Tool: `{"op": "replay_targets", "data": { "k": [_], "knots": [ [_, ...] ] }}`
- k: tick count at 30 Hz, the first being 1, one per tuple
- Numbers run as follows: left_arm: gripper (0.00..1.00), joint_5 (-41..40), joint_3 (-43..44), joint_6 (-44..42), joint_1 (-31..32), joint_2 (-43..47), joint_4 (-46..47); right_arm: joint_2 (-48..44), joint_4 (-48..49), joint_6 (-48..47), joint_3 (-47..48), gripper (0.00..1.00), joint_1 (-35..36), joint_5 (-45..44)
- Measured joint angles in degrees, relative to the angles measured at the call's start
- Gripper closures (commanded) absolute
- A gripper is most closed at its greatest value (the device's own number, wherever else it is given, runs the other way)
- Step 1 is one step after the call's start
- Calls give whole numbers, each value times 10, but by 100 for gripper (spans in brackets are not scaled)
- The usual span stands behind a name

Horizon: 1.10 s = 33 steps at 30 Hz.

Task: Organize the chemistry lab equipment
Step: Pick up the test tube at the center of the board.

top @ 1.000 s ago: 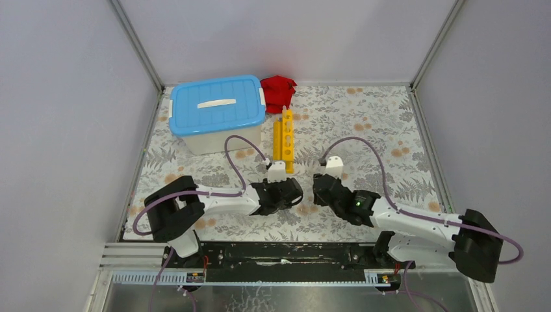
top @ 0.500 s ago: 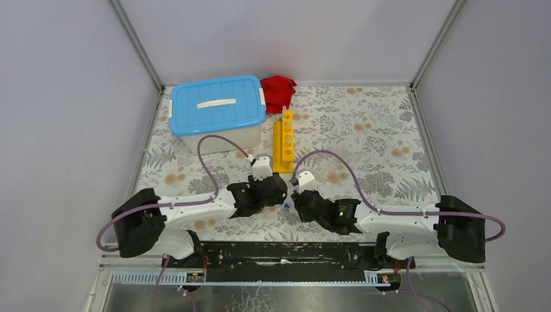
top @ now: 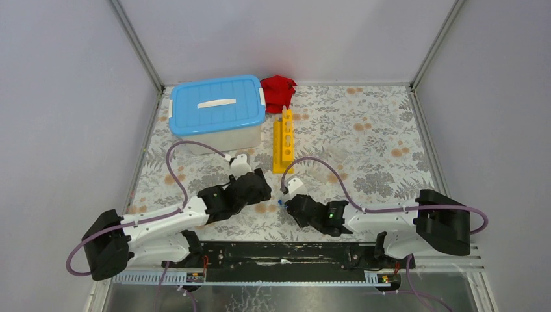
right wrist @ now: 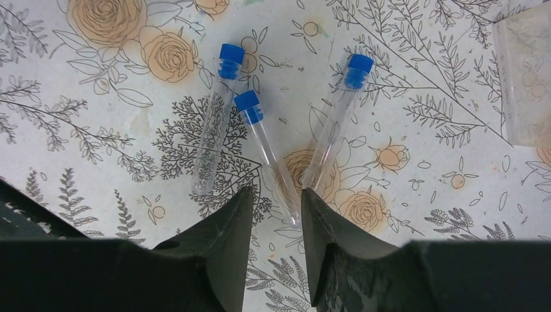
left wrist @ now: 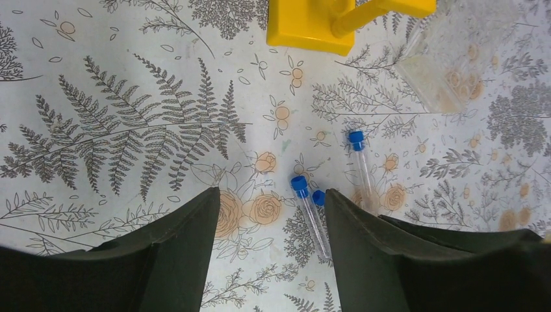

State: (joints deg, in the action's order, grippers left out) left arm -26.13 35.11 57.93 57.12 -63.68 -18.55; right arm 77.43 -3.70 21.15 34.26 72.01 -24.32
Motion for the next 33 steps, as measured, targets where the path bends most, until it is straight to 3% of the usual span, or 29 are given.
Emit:
{"op": "replay_targets", "data": {
  "k": [18,23,33],
  "knots": [
    [32,9,-12,-1,-6,26,2,54,29,-49,6,60,0,0],
    [32,13,-15,-1,-9,26,2,66,40,-53,11,73,0,3],
    [32,27,-15,-8,-22,27,2,70,50,-55,12,86,0,16]
  ]
}}
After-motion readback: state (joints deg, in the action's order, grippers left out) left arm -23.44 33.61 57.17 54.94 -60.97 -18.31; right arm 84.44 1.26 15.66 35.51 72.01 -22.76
